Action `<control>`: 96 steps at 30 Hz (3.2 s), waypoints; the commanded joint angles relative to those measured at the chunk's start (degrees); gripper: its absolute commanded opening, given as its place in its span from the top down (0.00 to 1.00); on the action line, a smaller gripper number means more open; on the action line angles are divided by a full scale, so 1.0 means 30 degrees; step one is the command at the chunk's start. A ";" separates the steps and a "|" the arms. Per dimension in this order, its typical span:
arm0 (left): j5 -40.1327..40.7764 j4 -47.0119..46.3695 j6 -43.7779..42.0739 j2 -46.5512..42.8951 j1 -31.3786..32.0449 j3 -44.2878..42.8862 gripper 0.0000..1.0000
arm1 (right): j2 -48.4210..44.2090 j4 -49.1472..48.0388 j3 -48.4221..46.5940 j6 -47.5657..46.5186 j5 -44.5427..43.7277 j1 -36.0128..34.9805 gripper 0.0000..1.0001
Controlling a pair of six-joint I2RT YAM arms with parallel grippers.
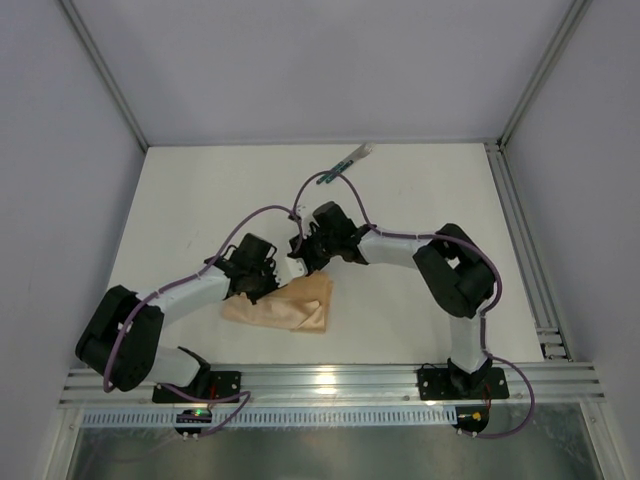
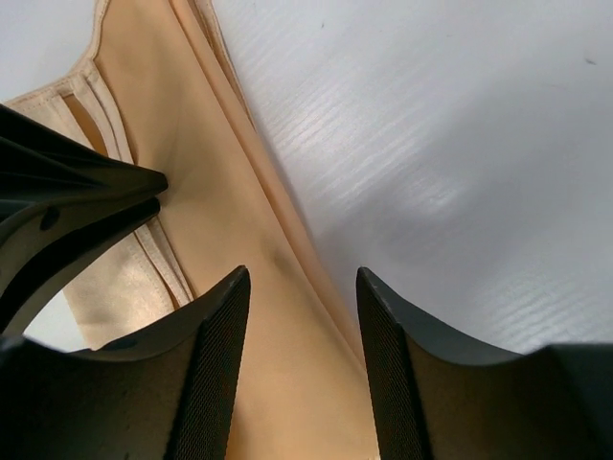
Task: Fold the napkin into a case and place the utensils inside
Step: Smooth out the 2/3-rectangle-folded napkin at the center of the board.
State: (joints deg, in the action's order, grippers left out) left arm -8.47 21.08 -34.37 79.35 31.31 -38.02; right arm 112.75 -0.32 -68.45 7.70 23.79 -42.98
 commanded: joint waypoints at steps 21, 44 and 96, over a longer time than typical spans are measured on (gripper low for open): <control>-0.4763 0.2671 0.1993 -0.2371 0.2596 -0.3703 0.57 | -1.4459 -0.0444 1.1295 0.4868 0.0828 0.0323 0.59; -0.3711 0.0124 0.1730 0.1322 0.5032 -0.3060 0.72 | -0.9635 -1.0529 1.4319 0.9502 0.1152 -0.0673 0.63; -0.1719 0.2259 0.0528 0.3263 0.5179 -0.6105 0.72 | -0.5356 -1.3519 1.5111 1.2520 -0.2540 -0.1112 0.96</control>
State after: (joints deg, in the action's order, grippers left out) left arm -15.33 27.22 -32.18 94.50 46.76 -55.33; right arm 98.08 -45.71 -23.24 46.65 19.86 -46.09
